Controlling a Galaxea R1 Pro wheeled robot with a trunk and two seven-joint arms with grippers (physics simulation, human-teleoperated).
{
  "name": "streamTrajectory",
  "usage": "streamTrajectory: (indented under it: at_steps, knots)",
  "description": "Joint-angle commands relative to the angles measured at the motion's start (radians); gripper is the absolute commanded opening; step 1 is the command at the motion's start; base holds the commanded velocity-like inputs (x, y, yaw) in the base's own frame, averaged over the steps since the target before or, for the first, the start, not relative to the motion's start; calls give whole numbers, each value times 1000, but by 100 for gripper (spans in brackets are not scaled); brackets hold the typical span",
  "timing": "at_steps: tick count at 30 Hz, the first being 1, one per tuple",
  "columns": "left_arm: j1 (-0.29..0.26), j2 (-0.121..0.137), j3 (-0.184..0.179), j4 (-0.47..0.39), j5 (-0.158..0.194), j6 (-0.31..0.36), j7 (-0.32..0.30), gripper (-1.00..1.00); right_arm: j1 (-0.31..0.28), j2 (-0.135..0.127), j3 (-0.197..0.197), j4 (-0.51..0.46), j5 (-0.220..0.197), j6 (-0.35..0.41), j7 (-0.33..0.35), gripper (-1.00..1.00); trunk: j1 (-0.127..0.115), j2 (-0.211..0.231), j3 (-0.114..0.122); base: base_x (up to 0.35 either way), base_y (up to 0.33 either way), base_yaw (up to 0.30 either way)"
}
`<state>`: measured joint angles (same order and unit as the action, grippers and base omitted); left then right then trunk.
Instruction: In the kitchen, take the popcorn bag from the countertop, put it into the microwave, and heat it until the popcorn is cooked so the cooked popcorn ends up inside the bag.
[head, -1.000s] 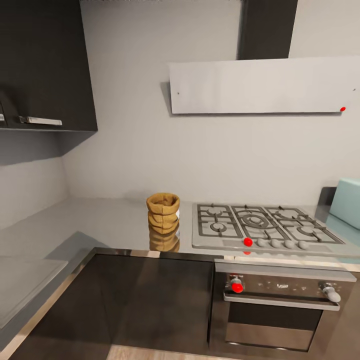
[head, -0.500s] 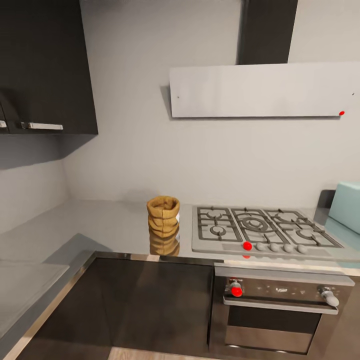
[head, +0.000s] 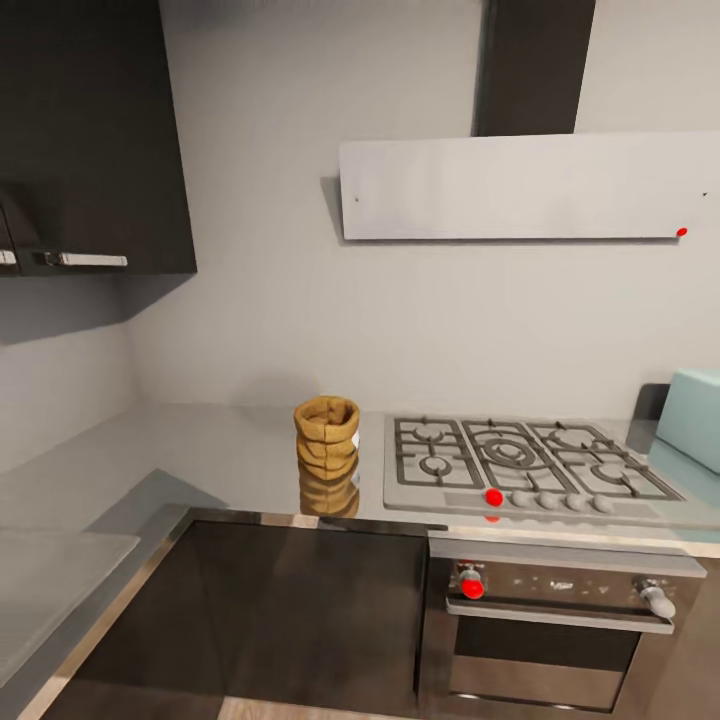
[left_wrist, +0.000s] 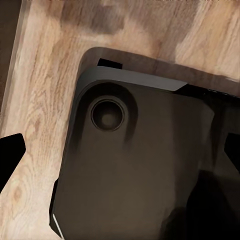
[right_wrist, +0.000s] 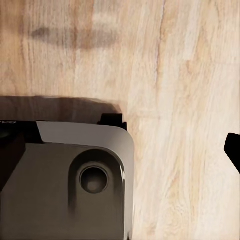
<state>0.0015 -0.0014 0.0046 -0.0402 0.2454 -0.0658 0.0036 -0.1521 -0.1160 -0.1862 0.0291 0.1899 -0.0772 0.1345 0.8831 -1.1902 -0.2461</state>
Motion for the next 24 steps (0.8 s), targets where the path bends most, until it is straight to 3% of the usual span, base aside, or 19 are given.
streamTrajectory:
  at_steps: [1,10,24]
  knots:
    - [0,0,0,-1,5,-2,1,100,-1,0,-9,3,10,-6,2,100,0,-1,-1,0,0,0]
    - [0,-2,0,-1,5,-2,1,100,-1,5,-9,3,8,3,2,100,0,-1,-2,0,0,0]
    - [0,-2,0,-1,5,-2,0,100,-1,2,-9,3,8,1,2,100,0,-1,-22,0,0,0]
